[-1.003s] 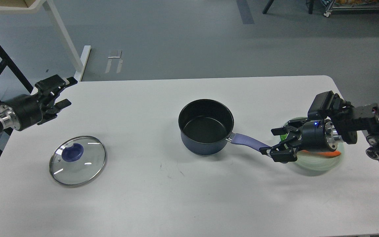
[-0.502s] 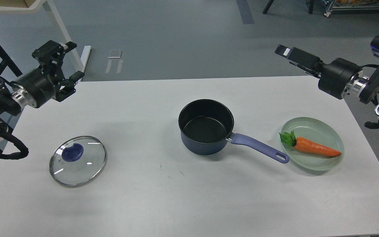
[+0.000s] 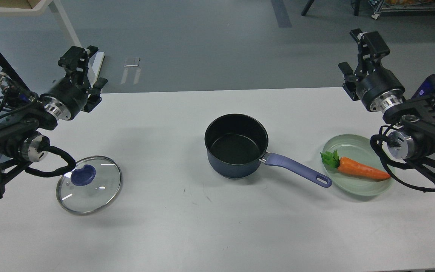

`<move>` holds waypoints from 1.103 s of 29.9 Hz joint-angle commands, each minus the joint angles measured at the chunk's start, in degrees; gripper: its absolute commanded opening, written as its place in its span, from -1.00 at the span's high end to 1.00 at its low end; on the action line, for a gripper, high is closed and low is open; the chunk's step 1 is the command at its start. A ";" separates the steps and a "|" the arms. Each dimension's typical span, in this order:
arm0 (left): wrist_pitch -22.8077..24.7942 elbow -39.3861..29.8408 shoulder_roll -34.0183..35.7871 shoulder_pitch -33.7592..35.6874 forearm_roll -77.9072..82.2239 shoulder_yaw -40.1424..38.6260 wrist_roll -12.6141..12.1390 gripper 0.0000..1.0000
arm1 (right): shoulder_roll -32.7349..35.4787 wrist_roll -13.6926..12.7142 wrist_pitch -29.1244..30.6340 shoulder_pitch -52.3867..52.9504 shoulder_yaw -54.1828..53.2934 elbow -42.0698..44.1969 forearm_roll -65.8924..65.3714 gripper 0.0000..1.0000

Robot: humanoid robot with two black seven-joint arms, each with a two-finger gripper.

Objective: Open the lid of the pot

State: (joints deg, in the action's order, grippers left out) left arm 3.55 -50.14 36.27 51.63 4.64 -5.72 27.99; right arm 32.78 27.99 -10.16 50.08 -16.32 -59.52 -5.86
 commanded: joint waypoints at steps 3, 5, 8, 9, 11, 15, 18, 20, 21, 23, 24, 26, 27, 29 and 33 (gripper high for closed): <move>0.31 0.48 -2.78 -3.45 -0.77 -3.58 0.01 -0.98 | -3.15 0.01 1.10 -0.95 -0.20 0.28 4.98 -0.99; 0.66 0.48 -3.93 -6.17 -0.86 -6.83 0.01 -0.98 | -3.86 0.01 2.24 -1.04 -0.20 0.19 5.59 -0.99; 2.68 0.22 -4.46 -7.68 -0.86 -8.87 0.01 -0.98 | -3.95 0.01 6.19 -1.65 -0.38 0.10 7.08 -0.99; 3.82 0.22 -4.46 -7.94 -1.03 -9.04 0.01 -0.98 | -3.95 0.01 7.77 -1.74 -0.38 0.19 8.22 -0.99; 5.49 0.39 -4.37 -8.12 -1.47 -9.31 0.01 -0.98 | -3.86 0.01 9.10 -1.83 -0.38 0.19 10.24 -0.99; 7.52 0.57 -3.67 -9.96 -3.32 -11.24 0.01 -0.98 | -3.86 0.01 9.81 -1.74 -1.60 0.19 12.18 -0.99; 7.96 0.57 -3.32 -10.40 -3.67 -11.24 0.01 -0.98 | -3.95 0.01 9.81 -1.83 -3.10 0.10 14.46 -0.99; 8.31 0.57 -2.79 -10.41 -3.67 -11.42 0.01 -0.98 | -4.39 0.01 9.72 -1.83 -3.28 -0.07 15.44 -0.99; 8.48 0.57 -2.61 -10.41 -3.76 -11.50 0.01 -0.98 | -4.48 0.01 9.63 -1.91 -3.36 -0.16 15.44 -0.99; 8.84 0.57 -1.82 -10.23 -3.67 -12.03 0.01 -0.98 | -4.48 0.01 9.63 -2.00 -3.19 -0.16 15.00 -0.99; 8.93 0.48 -1.73 -10.23 -3.58 -12.03 0.01 -0.98 | -4.48 0.01 9.80 -2.00 -3.10 -0.16 14.83 -0.99; 9.10 0.39 -1.56 -10.32 -3.58 -11.94 0.01 -0.98 | -4.30 0.01 9.89 -2.00 -3.28 -0.16 14.74 -0.99; 9.10 0.39 -1.56 -10.32 -3.58 -11.94 0.01 -0.98 | -4.30 0.01 9.89 -2.00 -3.28 -0.16 14.74 -0.99; 9.10 0.39 -1.56 -10.32 -3.58 -11.94 0.01 -0.98 | -4.30 0.01 9.89 -2.00 -3.28 -0.16 14.74 -0.99; 12.18 -0.22 2.31 -10.93 -3.50 -12.03 0.01 -0.98 | -3.25 0.01 11.12 -2.97 -3.10 0.36 14.56 -0.99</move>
State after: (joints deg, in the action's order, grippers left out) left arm 14.45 -50.17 37.17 41.28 1.04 -17.80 28.00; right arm 29.11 28.00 0.21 47.46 -19.32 -59.47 8.76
